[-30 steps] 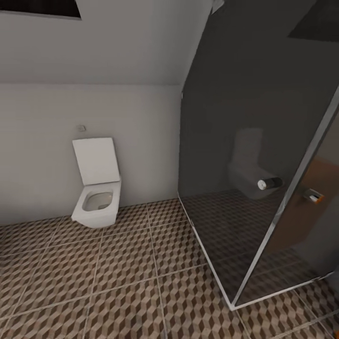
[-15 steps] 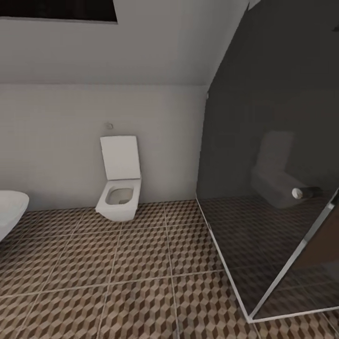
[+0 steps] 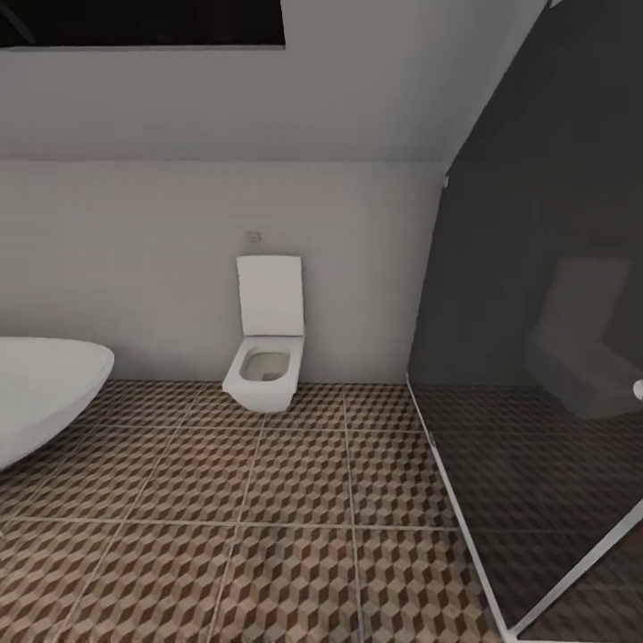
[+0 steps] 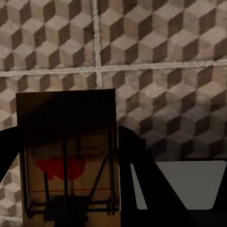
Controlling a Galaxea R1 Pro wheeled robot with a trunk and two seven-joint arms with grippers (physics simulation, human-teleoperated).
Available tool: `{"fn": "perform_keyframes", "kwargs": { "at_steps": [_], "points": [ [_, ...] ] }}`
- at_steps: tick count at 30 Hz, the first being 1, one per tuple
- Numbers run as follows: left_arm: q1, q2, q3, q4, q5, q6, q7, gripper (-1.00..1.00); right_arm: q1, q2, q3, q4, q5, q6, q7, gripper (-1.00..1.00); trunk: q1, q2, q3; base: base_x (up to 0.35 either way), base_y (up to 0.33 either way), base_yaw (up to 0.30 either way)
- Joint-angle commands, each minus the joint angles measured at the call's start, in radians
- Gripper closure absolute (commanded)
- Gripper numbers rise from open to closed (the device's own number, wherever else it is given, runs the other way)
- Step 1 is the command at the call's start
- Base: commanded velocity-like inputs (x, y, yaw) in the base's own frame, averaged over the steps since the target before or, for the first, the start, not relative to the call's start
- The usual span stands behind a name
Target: Take the four mousetraps from the cabinet in the bathroom and place them on the bathroom floor. Make sure all four end up on the same floor surface, and ensure that at least two of them are either under or directly next to the same bathroom sink.
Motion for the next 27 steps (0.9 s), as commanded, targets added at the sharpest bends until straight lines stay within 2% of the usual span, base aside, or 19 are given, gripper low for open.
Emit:
{"fn": "perform_keyframes", "kwargs": {
  "at_steps": [1,10,22,27],
  "points": [
    [-0.002,0.001,-0.008,-0.004,0.008,-0.005,0.007,1.0,0.0,0.0,0.009,-0.001,-0.01,-0.002,-0.003,1.0,0.0,0.0,-0.001,0.0,0.0,0.286],
    [-0.001,0.001,-0.008,-0.004,0.008,-0.005,0.007,1.0,0.0,-0.001,0.009,-0.001,-0.008,-0.003,-0.003,1.0,0.0,0.0,-0.001,0.0,0.0,0.248],
    [-0.001,0.0,-0.008,-0.006,0.008,-0.005,0.007,1.0,0.0,-0.007,0.009,-0.001,-0.009,0.004,-0.003,1.0,0.0,0.0,-0.001,0.004,0.003,0.02],
    [-0.001,0.003,-0.008,-0.005,0.008,-0.004,0.007,1.0,0.0,-0.004,0.009,-0.001,-0.007,0.0,-0.002,1.0,0.0,0.0,-0.001,0.177,0.136,0.0]
  ]
}}
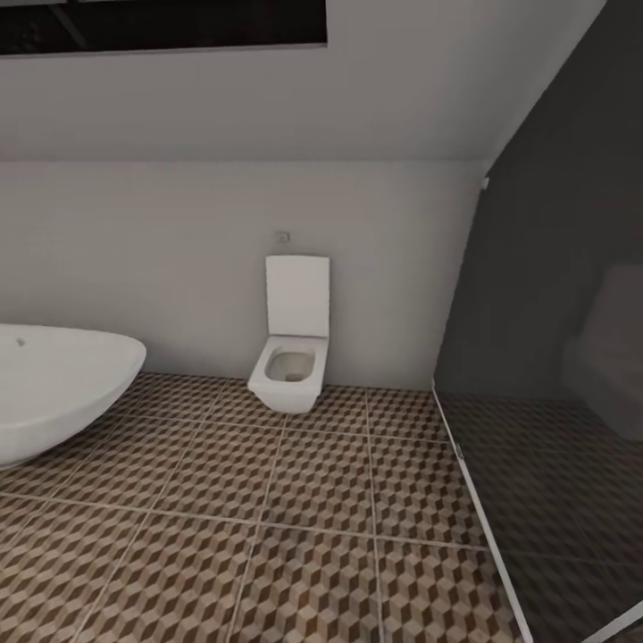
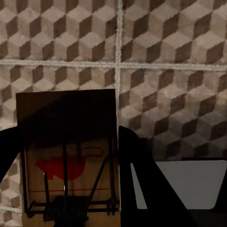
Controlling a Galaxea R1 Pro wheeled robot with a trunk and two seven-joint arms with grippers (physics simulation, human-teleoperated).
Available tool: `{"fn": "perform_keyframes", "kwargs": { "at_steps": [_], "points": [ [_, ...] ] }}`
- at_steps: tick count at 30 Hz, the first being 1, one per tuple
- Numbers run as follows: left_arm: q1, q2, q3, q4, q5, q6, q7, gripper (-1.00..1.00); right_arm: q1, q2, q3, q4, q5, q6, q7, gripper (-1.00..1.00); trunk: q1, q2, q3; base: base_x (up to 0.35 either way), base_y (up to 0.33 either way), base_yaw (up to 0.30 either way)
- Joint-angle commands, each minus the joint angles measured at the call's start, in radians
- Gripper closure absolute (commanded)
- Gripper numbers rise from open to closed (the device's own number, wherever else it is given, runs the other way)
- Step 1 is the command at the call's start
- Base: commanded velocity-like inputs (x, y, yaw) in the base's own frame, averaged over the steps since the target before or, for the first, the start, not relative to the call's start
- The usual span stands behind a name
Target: Take the four mousetraps from the cabinet in the bathroom and place them on the bathroom floor. Make sure all four end up on the same floor surface, and ensure that at least two of them are either under or directly next to the same bathroom sink.
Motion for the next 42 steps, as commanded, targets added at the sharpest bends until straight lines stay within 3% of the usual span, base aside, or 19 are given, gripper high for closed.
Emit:
{"fn": "perform_keyframes", "kwargs": {
  "at_steps": [1,26,42],
  "points": [
    [-0.001,0.001,-0.008,-0.004,0.008,-0.006,0.006,1.0,0.0,0.001,0.009,0.0,-0.01,-0.003,-0.003,1.0,0.0,0.0,-0.001,0.228,0.176,0.0],
    [-0.001,0.002,-0.009,-0.006,0.008,-0.006,0.006,1.0,0.0,-0.001,0.009,-0.002,-0.011,-0.005,-0.003,1.0,0.0,0.0,-0.001,0.244,0.191,-0.003],
    [-0.001,0.002,-0.009,-0.006,0.008,-0.002,0.005,1.0,0.0,-0.003,0.009,-0.001,-0.009,-0.005,-0.003,1.0,0.0,0.0,0.009,0.25,0.21,-0.244]
  ]
}}
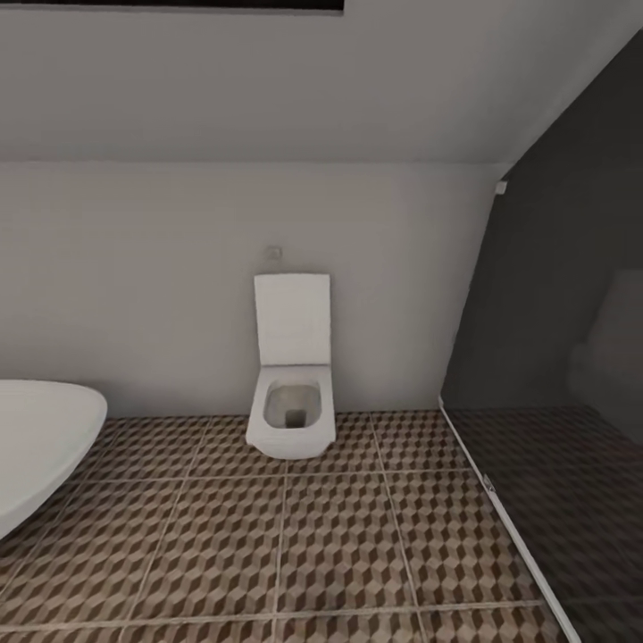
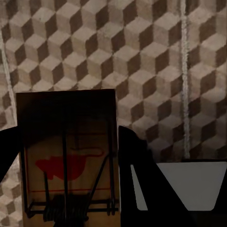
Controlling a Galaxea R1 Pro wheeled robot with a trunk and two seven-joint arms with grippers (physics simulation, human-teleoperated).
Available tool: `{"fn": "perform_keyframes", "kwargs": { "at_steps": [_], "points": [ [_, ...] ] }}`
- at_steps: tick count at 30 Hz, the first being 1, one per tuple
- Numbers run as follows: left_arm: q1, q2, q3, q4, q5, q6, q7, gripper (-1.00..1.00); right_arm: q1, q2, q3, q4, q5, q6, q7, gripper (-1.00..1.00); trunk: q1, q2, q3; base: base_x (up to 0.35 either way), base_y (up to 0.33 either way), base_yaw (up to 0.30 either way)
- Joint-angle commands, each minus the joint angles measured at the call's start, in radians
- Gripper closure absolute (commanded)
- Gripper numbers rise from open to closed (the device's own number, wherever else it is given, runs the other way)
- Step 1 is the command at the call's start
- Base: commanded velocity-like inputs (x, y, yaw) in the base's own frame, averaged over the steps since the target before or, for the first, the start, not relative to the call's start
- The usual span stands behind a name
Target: Take the four mousetraps from the cabinet in the bathroom and place them on the bathroom floor. Make sure all four end up on the same floor surface, and ensure that at least two of them are either under or directly next to the same bathroom sink.
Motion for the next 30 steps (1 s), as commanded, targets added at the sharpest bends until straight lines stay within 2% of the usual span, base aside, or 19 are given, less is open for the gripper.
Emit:
{"fn": "perform_keyframes", "kwargs": {
  "at_steps": [1,8,30],
  "points": [
    [-0.001,0.001,-0.008,-0.005,0.008,-0.006,0.006,1.0,-0.001,0.0,0.009,0.0,-0.009,-0.002,-0.002,1.0,0.0,0.0,0.0,0.265,0.21,-0.271],
    [-0.001,0.001,-0.008,-0.005,0.008,-0.006,0.006,1.0,-0.001,-0.001,0.009,0.0,-0.01,-0.002,-0.002,1.0,0.0,0.0,0.004,0.266,0.21,-0.215],
    [-0.001,0.001,-0.008,-0.003,0.008,-0.007,0.006,1.0,-0.001,-0.002,0.009,0.001,-0.011,-0.002,-0.002,1.0,0.0,0.0,0.005,0.267,0.204,-0.007]
  ]
}}
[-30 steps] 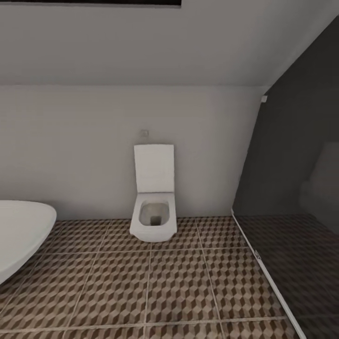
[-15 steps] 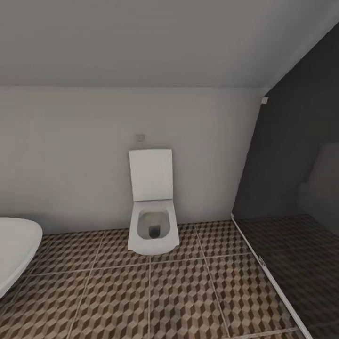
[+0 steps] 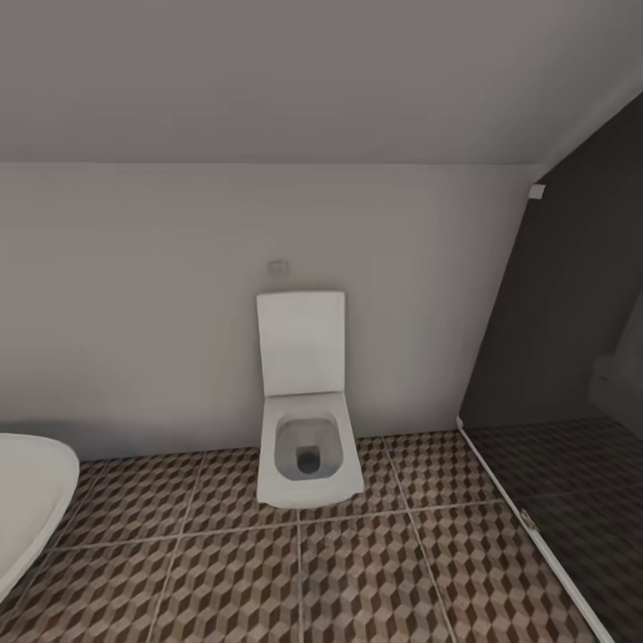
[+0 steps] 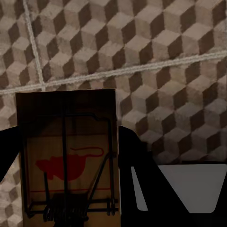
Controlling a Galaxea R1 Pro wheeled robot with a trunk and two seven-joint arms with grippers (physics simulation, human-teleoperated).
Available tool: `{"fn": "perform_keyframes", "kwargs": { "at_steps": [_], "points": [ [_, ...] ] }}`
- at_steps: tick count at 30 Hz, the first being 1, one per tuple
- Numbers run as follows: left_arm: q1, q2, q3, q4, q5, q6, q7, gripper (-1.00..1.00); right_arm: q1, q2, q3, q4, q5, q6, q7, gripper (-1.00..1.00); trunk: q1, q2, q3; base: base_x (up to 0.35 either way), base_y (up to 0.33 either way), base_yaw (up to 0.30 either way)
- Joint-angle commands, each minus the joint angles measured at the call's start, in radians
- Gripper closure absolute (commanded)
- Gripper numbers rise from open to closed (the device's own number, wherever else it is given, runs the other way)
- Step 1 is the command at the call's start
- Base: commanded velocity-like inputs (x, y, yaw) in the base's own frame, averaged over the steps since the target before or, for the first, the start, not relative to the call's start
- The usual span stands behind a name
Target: Take the four mousetraps from the cabinet in the bathroom and place them on the bathroom floor. Make sure all four end up on the same floor surface, and ensure that at least two of them are either under or directly next to the same bathroom sink.
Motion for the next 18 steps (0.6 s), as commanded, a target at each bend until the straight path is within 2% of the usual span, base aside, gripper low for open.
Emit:
{"fn": "perform_keyframes", "kwargs": {
  "at_steps": [1,13,18],
  "points": [
    [-0.001,0.001,-0.008,-0.005,0.007,-0.006,0.006,1.0,0.0,0.0,0.009,0.0,-0.009,-0.002,-0.002,1.0,0.0,0.0,-0.001,0.279,0.104,0.0],
    [-0.001,0.001,-0.008,-0.005,0.007,-0.006,0.005,1.0,0.0,0.005,0.009,-0.001,-0.008,-0.003,-0.002,1.0,0.0,0.0,-0.001,0.323,0.019,0.0],
    [-0.001,0.001,-0.008,-0.005,0.007,-0.006,0.005,1.0,0.0,0.005,0.009,-0.002,-0.007,-0.003,-0.002,1.0,0.0,0.0,-0.001,0.337,-0.049,0.0]
  ]
}}
